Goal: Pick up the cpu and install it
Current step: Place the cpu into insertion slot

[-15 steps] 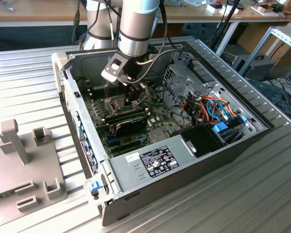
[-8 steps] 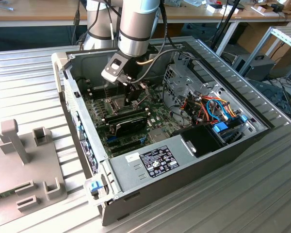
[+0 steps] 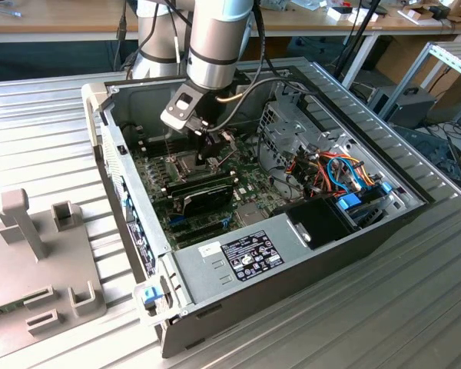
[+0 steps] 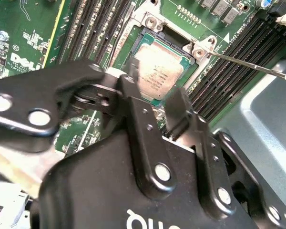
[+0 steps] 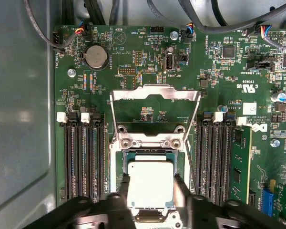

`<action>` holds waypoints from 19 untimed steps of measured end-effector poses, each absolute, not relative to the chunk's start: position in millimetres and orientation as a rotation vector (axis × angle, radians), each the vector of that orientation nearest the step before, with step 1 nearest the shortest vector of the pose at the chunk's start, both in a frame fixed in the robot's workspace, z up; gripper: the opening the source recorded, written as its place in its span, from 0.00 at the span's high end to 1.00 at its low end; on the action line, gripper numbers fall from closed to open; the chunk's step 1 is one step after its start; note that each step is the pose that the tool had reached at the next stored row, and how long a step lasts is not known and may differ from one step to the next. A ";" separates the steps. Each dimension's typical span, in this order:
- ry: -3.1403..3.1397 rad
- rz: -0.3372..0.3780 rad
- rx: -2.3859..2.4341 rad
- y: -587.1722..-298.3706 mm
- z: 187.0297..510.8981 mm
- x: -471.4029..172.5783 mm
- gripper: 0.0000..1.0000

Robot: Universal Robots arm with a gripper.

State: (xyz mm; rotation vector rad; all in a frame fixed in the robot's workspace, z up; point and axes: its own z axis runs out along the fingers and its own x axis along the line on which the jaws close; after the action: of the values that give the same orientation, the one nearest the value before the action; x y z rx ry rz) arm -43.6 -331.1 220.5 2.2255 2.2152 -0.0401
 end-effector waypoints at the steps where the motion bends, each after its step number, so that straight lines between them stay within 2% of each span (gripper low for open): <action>1: 2.215 -0.040 2.225 -331.1 220.6 -43.6 0.59; 2: 2.215 -0.040 2.226 -331.1 220.7 -43.6 0.59; 3: 2.215 -0.040 2.225 -331.1 220.8 -43.6 0.65; 4: 2.215 -0.040 2.226 -331.0 220.8 -43.6 0.76; 5: 2.215 -0.040 2.226 -331.1 220.9 -43.6 0.76; 7: 2.215 -0.040 2.225 -331.1 221.0 -43.6 0.89; 19: 2.216 -0.040 2.225 -331.1 214.0 -43.6 0.89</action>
State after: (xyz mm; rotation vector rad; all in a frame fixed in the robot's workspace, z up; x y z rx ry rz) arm -43.6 -331.1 214.0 2.2248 2.2159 -0.0404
